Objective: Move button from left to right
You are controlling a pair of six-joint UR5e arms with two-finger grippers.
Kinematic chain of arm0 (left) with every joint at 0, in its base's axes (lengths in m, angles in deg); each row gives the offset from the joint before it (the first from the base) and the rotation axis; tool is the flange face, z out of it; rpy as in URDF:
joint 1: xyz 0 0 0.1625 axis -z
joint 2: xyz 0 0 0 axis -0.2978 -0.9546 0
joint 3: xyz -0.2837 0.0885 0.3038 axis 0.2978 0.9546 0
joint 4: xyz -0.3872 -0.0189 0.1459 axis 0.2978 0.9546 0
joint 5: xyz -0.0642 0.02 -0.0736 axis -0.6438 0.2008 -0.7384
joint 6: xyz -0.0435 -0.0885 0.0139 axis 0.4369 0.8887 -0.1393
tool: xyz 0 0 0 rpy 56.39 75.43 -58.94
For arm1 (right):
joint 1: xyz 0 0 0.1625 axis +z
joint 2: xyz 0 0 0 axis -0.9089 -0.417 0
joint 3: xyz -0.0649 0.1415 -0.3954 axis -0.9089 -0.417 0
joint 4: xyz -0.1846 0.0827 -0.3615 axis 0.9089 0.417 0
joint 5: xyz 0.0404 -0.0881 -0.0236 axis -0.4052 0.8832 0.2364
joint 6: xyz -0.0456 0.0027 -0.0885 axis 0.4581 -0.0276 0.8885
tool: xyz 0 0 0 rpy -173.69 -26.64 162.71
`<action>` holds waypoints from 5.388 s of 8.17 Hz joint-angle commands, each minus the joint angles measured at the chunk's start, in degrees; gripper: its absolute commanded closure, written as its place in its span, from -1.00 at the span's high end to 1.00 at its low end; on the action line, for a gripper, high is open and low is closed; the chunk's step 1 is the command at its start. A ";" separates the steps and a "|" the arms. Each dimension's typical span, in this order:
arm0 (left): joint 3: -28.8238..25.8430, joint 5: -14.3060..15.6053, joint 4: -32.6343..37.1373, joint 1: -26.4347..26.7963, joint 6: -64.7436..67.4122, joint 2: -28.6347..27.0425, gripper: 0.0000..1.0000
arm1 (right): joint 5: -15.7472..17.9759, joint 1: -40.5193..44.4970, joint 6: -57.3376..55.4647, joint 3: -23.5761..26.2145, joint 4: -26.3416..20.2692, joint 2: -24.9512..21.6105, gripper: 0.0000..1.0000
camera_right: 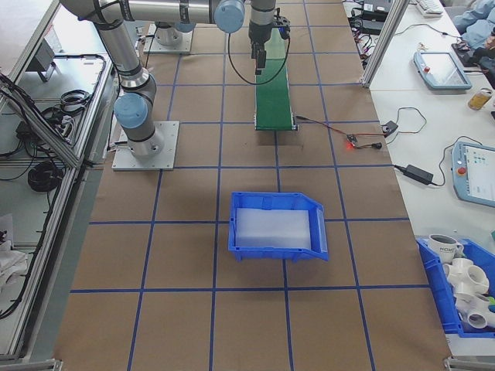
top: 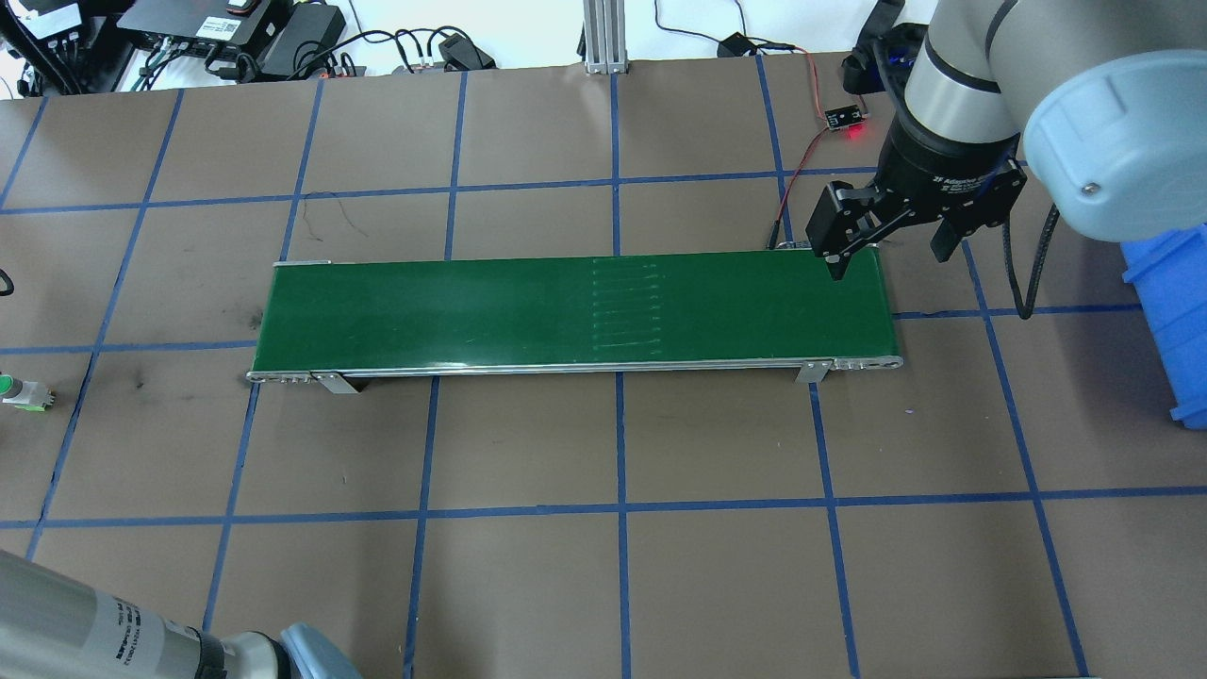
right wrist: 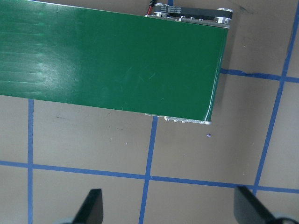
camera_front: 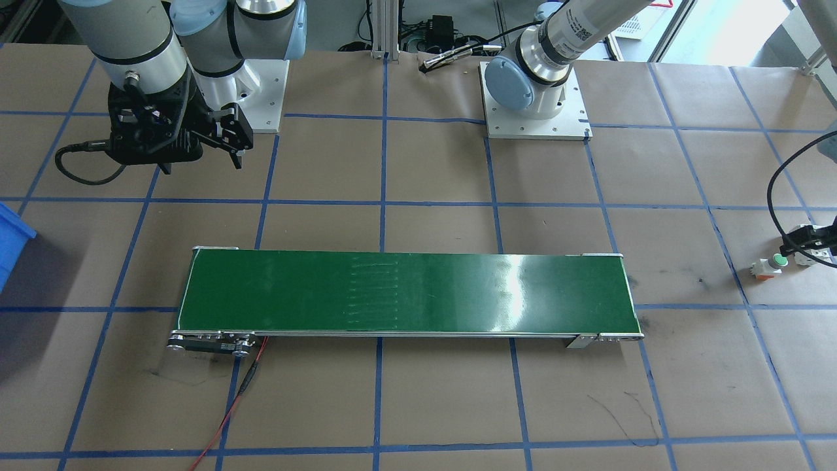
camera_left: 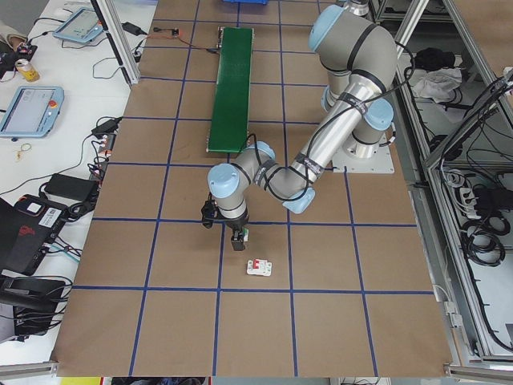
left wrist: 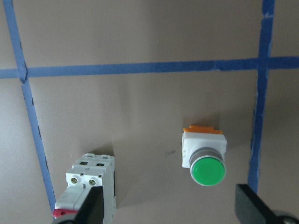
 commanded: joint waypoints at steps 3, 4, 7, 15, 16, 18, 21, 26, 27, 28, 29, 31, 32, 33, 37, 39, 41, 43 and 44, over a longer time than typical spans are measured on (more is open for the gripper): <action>-0.30 -6.62 0.64 0.48 -1.54 -1.21 1.00 | 0.00 0.00 0.00 0.01 -0.06 0.00 1.00; -0.12 -6.90 0.81 0.48 -1.63 -1.56 1.00 | 0.00 0.00 0.00 0.01 -0.06 0.00 1.00; 0.31 -5.94 1.34 0.30 -1.98 -2.26 1.00 | 0.00 0.00 0.09 0.01 -0.06 0.00 1.00; 0.15 -3.22 3.28 0.30 -2.24 -4.81 0.02 | 0.00 0.00 0.09 0.01 -0.06 0.00 1.00; 0.58 -3.22 3.28 0.30 -2.07 -4.81 -0.44 | 0.00 0.00 0.09 0.01 -0.06 0.00 1.00; 0.05 -3.31 3.97 0.30 -2.33 -4.73 -1.00 | 0.00 0.00 0.09 0.01 -0.06 0.00 1.00; -0.38 -4.09 12.11 1.61 -2.42 -0.35 -1.00 | 0.00 0.00 0.09 0.01 -0.06 0.00 1.00; -3.46 -4.45 18.66 24.08 7.30 9.59 -1.00 | 0.00 0.00 0.17 0.01 -0.06 0.09 1.00; -3.11 -5.75 18.66 26.30 9.77 9.60 -1.00 | 0.00 0.00 0.17 0.01 -0.06 0.09 1.00; -2.85 -9.77 18.31 27.88 12.75 9.69 -1.00 | 0.00 0.00 0.17 0.09 -0.06 0.09 1.00; -2.59 -10.85 18.13 29.73 17.83 9.60 -1.00 | 0.00 0.00 0.17 0.09 -0.06 0.09 1.00; -2.32 -11.83 18.13 32.55 24.55 8.55 -1.00 | 0.00 0.00 0.17 0.01 -0.06 0.09 1.00; -1.88 -12.53 17.61 33.08 27.35 8.55 -1.00 | 0.00 0.00 0.17 0.01 -0.06 0.09 1.00; 0.12 -14.10 15.60 33.61 31.03 8.46 -1.00 | 0.00 0.00 0.17 0.01 -0.06 0.00 1.00; 3.48 -13.15 7.60 33.52 31.59 5.82 -1.00 | 0.00 0.00 0.17 0.01 -0.06 0.09 1.00; 4.53 -13.06 8.37 33.53 32.47 6.69 -0.35 | 0.00 0.00 0.17 0.01 -0.06 0.09 1.00; 6.20 -13.06 9.68 33.44 33.69 8.01 0.88 | 0.00 0.00 0.17 0.01 -0.06 0.09 1.00; 6.29 -13.15 12.68 33.96 36.68 10.12 1.00 | 0.00 0.00 0.17 0.01 -0.06 0.09 1.00; 5.95 -13.32 14.51 34.75 40.52 11.87 1.00 | 0.00 0.00 0.17 0.09 -0.06 0.09 1.00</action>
